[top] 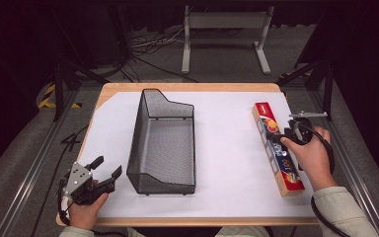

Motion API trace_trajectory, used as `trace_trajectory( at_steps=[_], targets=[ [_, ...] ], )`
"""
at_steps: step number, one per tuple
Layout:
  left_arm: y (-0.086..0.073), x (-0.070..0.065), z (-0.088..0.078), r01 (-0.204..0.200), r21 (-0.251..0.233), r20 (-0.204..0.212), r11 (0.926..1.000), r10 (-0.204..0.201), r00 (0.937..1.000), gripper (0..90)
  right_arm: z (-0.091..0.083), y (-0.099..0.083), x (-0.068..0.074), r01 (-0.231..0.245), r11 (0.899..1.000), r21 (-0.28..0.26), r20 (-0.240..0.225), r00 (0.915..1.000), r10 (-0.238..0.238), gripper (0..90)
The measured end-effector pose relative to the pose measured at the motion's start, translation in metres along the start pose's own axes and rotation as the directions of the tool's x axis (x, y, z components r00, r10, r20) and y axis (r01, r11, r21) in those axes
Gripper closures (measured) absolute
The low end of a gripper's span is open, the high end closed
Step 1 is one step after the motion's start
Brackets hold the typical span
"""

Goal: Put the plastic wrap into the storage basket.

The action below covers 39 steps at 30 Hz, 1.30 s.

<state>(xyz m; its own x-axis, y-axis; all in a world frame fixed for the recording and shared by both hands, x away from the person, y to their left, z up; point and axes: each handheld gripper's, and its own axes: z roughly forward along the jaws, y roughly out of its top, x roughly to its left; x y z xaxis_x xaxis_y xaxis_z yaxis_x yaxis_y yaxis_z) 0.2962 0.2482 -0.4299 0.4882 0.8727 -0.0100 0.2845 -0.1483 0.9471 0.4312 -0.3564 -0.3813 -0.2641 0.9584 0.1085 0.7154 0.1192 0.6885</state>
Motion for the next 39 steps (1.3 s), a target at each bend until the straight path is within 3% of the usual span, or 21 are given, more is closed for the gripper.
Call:
trace_trajectory(
  at_steps=[6, 10, 16, 22, 24, 25, 27, 32, 39],
  targets=[
    [0.0, 0.0, 0.0, -0.001, 0.002, 0.0, 1.0, 0.001, 1.0, 28.2, 0.014, -0.007, -0.001, -0.053, 0.993, 0.103, 0.004, 0.9986, 0.053, 13.6],
    [0.0, 0.0, 0.001, -0.004, 0.0, 0.003, 1.0, 0.004, 1.0, 28.2, 0.02, -0.01, -0.002, -0.068, 0.983, 0.173, 0.02, 0.9976, 0.066, 13.6],
    [0.0, 0.0, 0.001, -0.005, 0.0, 0.004, 1.0, 0.005, 1.0, 28.3, 0.026, -0.01, 0.001, -0.049, 0.964, 0.26, 0.036, 0.9985, 0.041, 15.3],
    [0.0, 0.0, 0.0, -0.005, -0.001, 0.003, 1.0, 0.005, 1.0, 28.5, 0.033, -0.01, 0.003, -0.038, 0.946, 0.322, 0.045, 0.9987, 0.025, 23.0],
    [0.0, 0.0, 0.0, -0.004, -0.001, 0.003, 1.0, 0.004, 1.0, 28.5, 0.033, -0.01, 0.003, -0.039, 0.945, 0.326, 0.045, 0.9987, 0.025, 23.4],
    [0.0, 0.0, 0.0, -0.005, 0.0, 0.004, 1.0, 0.005, 1.0, 28.4, 0.032, -0.009, 0.005, -0.046, 0.942, 0.332, 0.07, 0.9973, 0.024, 30.4],
    [0.0, 0.0, 0.001, -0.006, 0.001, 0.004, 1.0, 0.006, 1.0, 28.4, 0.032, -0.008, 0.005, -0.051, 0.943, 0.33, 0.077, 0.9966, 0.027, 31.6],
    [0.0, 0.0, 0.001, -0.006, -0.001, 0.004, 1.0, 0.006, 1.0, 28.4, 0.027, -0.007, 0.013, -0.087, 0.944, 0.318, 0.151, 0.9878, 0.04, 39.0],
    [0.0, 0.0, 0.001, -0.007, 0.0, 0.002, 1.0, 0.007, 1.0, 28.4, 0.019, -0.005, 0.016, -0.082, 0.951, 0.297, 0.11, 0.9926, 0.051, 40.0]
  ],
)
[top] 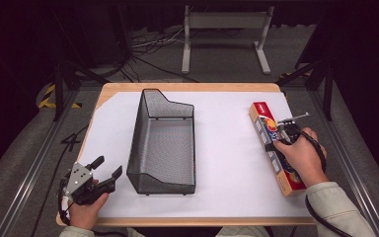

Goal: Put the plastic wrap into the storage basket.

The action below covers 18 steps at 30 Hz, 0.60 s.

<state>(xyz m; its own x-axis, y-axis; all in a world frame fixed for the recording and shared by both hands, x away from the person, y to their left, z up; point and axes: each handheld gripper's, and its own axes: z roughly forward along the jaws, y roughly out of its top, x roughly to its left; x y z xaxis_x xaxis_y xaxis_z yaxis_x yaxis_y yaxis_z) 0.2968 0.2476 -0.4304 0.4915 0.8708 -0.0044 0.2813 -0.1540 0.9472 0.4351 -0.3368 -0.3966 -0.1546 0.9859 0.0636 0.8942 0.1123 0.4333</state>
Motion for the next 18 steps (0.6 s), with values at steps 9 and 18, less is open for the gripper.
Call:
trace_trajectory(
  at_steps=[9, 18],
  targets=[
    [0.0, 0.0, -0.001, -0.002, -0.001, 0.0, 1.0, 0.002, 1.0, 28.4, -0.027, 0.002, 0.016, -0.009, 0.999, -0.031, -0.087, 0.9962, 0.006, 39.9],
    [0.0, 0.0, -0.001, 0.0, -0.003, 0.0, 1.0, 0.0, 1.0, 28.4, -0.052, 0.005, 0.035, 0.0, 0.998, -0.07, -0.128, 0.9918, -0.009, 39.7]
  ],
)
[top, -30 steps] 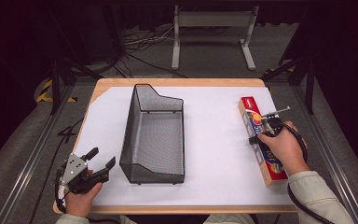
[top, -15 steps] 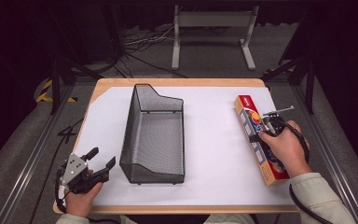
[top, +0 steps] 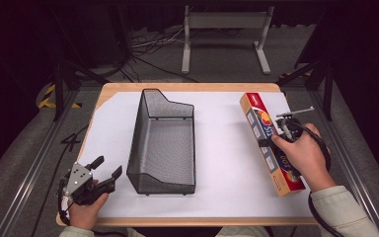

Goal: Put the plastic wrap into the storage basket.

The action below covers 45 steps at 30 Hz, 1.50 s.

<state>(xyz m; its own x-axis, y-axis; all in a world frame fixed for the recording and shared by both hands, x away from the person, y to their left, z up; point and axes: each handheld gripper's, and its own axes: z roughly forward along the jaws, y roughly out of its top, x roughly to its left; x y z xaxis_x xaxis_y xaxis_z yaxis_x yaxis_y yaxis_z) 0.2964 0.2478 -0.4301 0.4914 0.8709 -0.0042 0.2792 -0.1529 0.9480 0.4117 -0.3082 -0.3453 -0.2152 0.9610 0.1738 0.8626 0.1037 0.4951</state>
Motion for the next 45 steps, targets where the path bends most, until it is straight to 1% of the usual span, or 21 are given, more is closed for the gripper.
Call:
trace_trajectory(
  at_steps=[7, 11, 13, 14, 15, 16, 17, 18, 19, 21, 25, 28, 29, 30, 31, 32, 35, 37, 41, 42, 45],
  targets=[
    [0.0, 0.0, 0.0, -0.002, 0.0, 0.0, 1.0, 0.002, 1.0, 28.4, -0.02, 0.003, 0.019, 0.023, 0.999, -0.028, -0.019, 0.9995, -0.024, 39.8],
    [0.0, 0.0, 0.0, -0.003, 0.003, -0.002, 1.0, 0.003, 1.0, 28.4, -0.028, 0.005, 0.03, 0.021, 0.999, -0.035, -0.052, 0.9984, -0.022, 39.7],
    [0.0, 0.0, 0.0, -0.002, 0.004, -0.002, 1.0, 0.002, 1.0, 28.4, -0.03, 0.006, 0.039, 0.03, 0.999, -0.036, -0.054, 0.9981, -0.031, 39.8],
    [0.0, 0.0, 0.0, -0.002, 0.004, -0.002, 1.0, 0.002, 1.0, 28.4, -0.03, 0.006, 0.039, 0.03, 0.999, -0.036, -0.054, 0.9981, -0.031, 39.8],
    [0.0, 0.0, 0.0, -0.003, 0.002, -0.002, 1.0, 0.003, 1.0, 28.4, -0.03, 0.007, 0.047, 0.04, 0.999, -0.033, -0.063, 0.9972, -0.042, 39.7],
    [0.0, 0.0, 0.0, -0.003, 0.001, -0.002, 1.0, 0.003, 1.0, 28.4, -0.03, 0.007, 0.051, 0.041, 0.999, -0.029, -0.07, 0.9967, -0.043, 39.7],
    [0.0, 0.0, 0.0, -0.003, 0.001, -0.003, 1.0, 0.003, 1.0, 28.4, -0.03, 0.007, 0.051, 0.041, 0.999, -0.029, -0.07, 0.9967, -0.043, 39.7],
    [0.0, 0.0, 0.0, -0.002, 0.001, -0.002, 1.0, 0.002, 1.0, 28.4, -0.03, 0.008, 0.055, 0.047, 0.999, -0.026, -0.073, 0.9962, -0.049, 39.7],
    [0.0, 0.0, 0.0, -0.002, 0.001, -0.002, 1.0, 0.002, 1.0, 28.4, -0.03, 0.009, 0.064, 0.057, 0.998, -0.02, -0.08, 0.9951, -0.058, 39.7],
    [0.0, 0.0, 0.0, -0.004, 0.002, -0.002, 1.0, 0.004, 1.0, 28.4, -0.03, 0.01, 0.067, 0.061, 0.998, -0.021, -0.083, 0.9946, -0.062, 39.7],
    [0.0, 0.001, 0.0, -0.003, 0.0, -0.002, 1.0, 0.003, 1.0, 28.4, -0.031, 0.013, 0.087, 0.089, 0.995, -0.036, -0.103, 0.9904, -0.092, 39.8],
    [0.0, 0.001, -0.001, -0.004, 0.001, -0.002, 1.0, 0.004, 1.0, 28.4, -0.03, 0.016, 0.1, 0.106, 0.994, -0.034, -0.118, 0.987, -0.109, 39.8],
    [0.0, 0.001, -0.001, -0.004, 0.001, -0.002, 1.0, 0.004, 1.0, 28.4, -0.03, 0.016, 0.1, 0.106, 0.994, -0.034, -0.118, 0.987, -0.109, 39.8],
    [0.0, 0.001, -0.001, -0.004, 0.001, -0.001, 1.0, 0.004, 1.0, 28.4, -0.029, 0.016, 0.104, 0.11, 0.994, -0.03, -0.122, 0.9861, -0.113, 39.8],
    [0.0, 0.001, -0.001, -0.004, 0.002, -0.001, 1.0, 0.004, 1.0, 28.4, -0.027, 0.018, 0.113, 0.131, 0.991, -0.03, -0.123, 0.9833, -0.134, 39.8],
    [0.0, 0.001, -0.001, -0.004, 0.002, -0.001, 1.0, 0.004, 1.0, 28.4, -0.027, 0.018, 0.113, 0.131, 0.991, -0.03, -0.123, 0.9833, -0.134, 39.8],
    [0.0, 0.001, -0.001, -0.004, 0.002, -0.001, 1.0, 0.004, 1.0, 28.4, -0.025, 0.021, 0.127, 0.167, 0.986, -0.023, -0.122, 0.9781, -0.168, 39.8],
    [0.0, 0.001, -0.001, -0.005, 0.003, -0.001, 1.0, 0.005, 1.0, 28.4, -0.024, 0.022, 0.134, 0.172, 0.985, -0.018, -0.125, 0.977, -0.173, 39.7],
    [0.0, 0.001, -0.001, -0.006, 0.003, -0.001, 1.0, 0.006, 1.0, 28.4, -0.022, 0.026, 0.15, 0.195, 0.981, -0.019, -0.136, 0.9711, -0.196, 39.8],
    [0.0, 0.001, -0.001, -0.005, 0.002, 0.0, 1.0, 0.005, 1.0, 28.4, -0.022, 0.027, 0.153, 0.192, 0.981, -0.012, -0.139, 0.9714, -0.192, 39.7],
    [0.0, 0.002, -0.001, -0.005, 0.002, 0.0, 1.0, 0.005, 1.0, 28.4, -0.02, 0.029, 0.161, 0.202, 0.979, -0.015, -0.15, 0.9679, -0.202, 39.7]
  ],
)
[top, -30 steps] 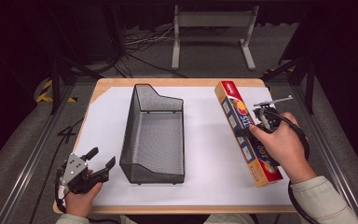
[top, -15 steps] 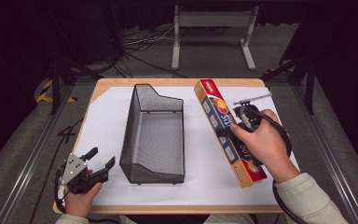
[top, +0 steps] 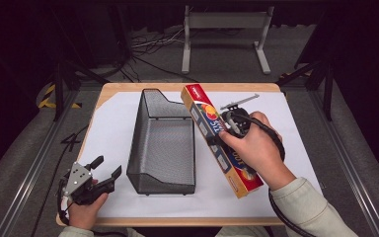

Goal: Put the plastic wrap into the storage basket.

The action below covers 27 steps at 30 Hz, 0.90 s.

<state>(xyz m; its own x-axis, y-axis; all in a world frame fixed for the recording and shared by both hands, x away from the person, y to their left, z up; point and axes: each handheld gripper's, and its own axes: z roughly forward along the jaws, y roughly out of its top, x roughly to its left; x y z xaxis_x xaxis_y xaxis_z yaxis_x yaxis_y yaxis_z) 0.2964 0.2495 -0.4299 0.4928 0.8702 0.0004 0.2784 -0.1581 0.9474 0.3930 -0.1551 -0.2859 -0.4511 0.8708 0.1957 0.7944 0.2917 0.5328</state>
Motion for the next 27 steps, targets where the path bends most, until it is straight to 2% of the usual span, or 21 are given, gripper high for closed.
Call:
trace_trajectory(
  at_steps=[5, 9, 10, 12, 16, 22, 27],
  targets=[
    [0.0, 0.0, 0.0, -0.001, 0.0, 0.0, 1.0, 0.001, 1.0, 28.4, 0.007, 0.005, 0.013, 0.02, 1.0, 0.009, 0.005, 0.9998, -0.02, 39.8],
    [0.0, 0.0, 0.0, -0.001, -0.001, 0.0, 1.0, 0.001, 1.0, 28.4, 0.012, 0.009, 0.022, 0.017, 1.0, 0.021, 0.0, 0.9999, -0.017, 39.8],
    [0.0, 0.0, 0.0, -0.001, 0.001, 0.002, 1.0, 0.001, 1.0, 28.5, 0.016, 0.011, 0.028, 0.028, 0.999, 0.034, -0.003, 0.9996, -0.028, 39.8],
    [0.0, 0.0, 0.0, -0.001, 0.0, 0.003, 1.0, 0.001, 1.0, 28.4, 0.017, 0.012, 0.03, 0.034, 0.999, 0.036, -0.004, 0.9994, -0.034, 39.7],
    [0.0, 0.0, 0.0, 0.002, -0.004, 0.003, 1.0, -0.002, 1.0, 28.4, 0.027, 0.016, 0.042, 0.051, 0.998, 0.037, -0.007, 0.9987, -0.05, 39.7],
    [-0.001, 0.001, -0.001, 0.003, -0.002, 0.0, 1.0, -0.003, 1.0, 28.4, 0.037, 0.02, 0.053, 0.077, 0.996, 0.036, -0.023, 0.9968, -0.076, 39.7],
    [-0.001, 0.001, -0.001, 0.002, -0.002, -0.001, 1.0, -0.002, 1.0, 28.4, 0.045, 0.021, 0.059, 0.085, 0.996, 0.038, -0.018, 0.9963, -0.084, 39.7]
  ],
)
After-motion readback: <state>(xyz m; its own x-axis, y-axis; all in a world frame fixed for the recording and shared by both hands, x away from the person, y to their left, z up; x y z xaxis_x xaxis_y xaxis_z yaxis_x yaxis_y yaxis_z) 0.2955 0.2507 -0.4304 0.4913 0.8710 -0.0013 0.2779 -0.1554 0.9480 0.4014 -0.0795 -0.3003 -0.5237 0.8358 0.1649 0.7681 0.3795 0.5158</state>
